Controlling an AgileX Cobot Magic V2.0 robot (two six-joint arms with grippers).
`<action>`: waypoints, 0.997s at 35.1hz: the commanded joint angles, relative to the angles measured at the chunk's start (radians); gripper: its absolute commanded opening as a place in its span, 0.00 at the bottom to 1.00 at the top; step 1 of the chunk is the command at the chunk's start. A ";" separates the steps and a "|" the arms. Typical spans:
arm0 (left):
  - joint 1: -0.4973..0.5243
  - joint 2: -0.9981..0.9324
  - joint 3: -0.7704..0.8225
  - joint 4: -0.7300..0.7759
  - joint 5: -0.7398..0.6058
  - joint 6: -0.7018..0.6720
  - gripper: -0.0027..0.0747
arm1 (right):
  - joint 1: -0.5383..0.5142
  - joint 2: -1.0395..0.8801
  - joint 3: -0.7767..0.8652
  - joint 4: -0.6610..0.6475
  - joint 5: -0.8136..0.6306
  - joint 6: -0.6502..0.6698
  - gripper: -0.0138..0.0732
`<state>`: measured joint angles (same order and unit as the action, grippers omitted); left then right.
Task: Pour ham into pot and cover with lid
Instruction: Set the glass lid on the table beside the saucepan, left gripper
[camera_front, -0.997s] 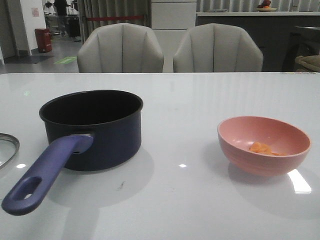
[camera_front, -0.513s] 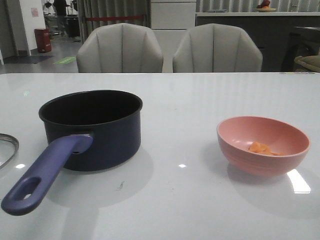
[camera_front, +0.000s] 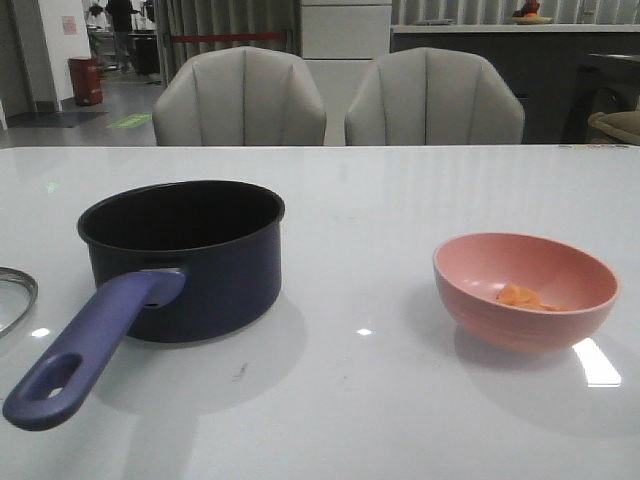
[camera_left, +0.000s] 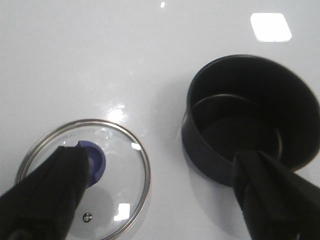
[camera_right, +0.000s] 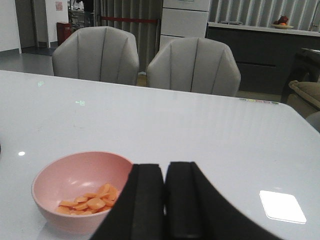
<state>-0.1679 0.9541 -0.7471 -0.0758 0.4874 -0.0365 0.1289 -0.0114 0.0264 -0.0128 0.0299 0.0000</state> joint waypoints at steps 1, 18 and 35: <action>-0.041 -0.144 0.051 -0.005 -0.102 -0.001 0.81 | -0.006 -0.019 -0.004 -0.007 -0.078 -0.008 0.33; -0.154 -0.677 0.374 0.000 -0.293 -0.001 0.81 | -0.006 -0.019 -0.004 -0.007 -0.078 -0.008 0.33; -0.247 -0.828 0.474 0.000 -0.326 -0.001 0.81 | -0.005 -0.018 -0.007 0.018 -0.194 0.018 0.33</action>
<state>-0.4078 0.1183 -0.2492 -0.0743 0.2487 -0.0365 0.1289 -0.0114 0.0280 -0.0084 -0.0102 0.0000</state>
